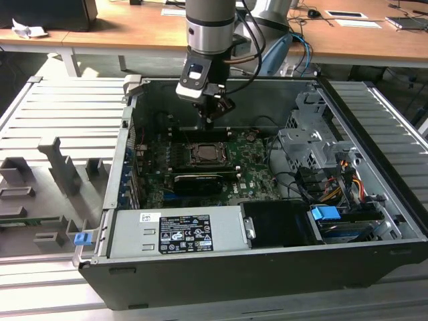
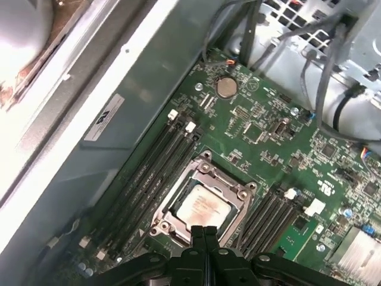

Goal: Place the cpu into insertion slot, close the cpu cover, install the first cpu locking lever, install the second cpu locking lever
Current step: 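Install the first cpu locking lever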

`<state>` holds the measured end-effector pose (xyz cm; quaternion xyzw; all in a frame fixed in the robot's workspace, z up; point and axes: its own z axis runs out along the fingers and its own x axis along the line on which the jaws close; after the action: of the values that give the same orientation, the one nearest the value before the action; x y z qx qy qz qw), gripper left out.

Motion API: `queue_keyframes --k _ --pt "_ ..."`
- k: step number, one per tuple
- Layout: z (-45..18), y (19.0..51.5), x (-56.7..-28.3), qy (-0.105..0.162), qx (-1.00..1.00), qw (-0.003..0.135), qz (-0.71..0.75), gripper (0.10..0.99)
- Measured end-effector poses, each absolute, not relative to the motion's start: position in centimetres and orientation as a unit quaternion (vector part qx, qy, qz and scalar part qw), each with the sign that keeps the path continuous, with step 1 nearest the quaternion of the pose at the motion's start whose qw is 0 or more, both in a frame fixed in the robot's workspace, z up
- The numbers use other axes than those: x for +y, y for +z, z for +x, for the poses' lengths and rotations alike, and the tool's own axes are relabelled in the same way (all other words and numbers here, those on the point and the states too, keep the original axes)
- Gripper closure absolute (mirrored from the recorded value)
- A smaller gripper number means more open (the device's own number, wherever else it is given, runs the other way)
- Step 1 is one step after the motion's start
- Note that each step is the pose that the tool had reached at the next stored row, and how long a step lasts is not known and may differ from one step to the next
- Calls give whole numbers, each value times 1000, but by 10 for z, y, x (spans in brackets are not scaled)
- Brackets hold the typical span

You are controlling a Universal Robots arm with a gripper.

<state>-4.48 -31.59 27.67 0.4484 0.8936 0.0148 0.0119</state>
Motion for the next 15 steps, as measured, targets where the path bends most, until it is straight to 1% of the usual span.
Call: queue_keyframes --k 10,15 --pt "-45 276 -316 16 943 10 334 980" --pt "-45 276 -316 17 953 9 301 980"
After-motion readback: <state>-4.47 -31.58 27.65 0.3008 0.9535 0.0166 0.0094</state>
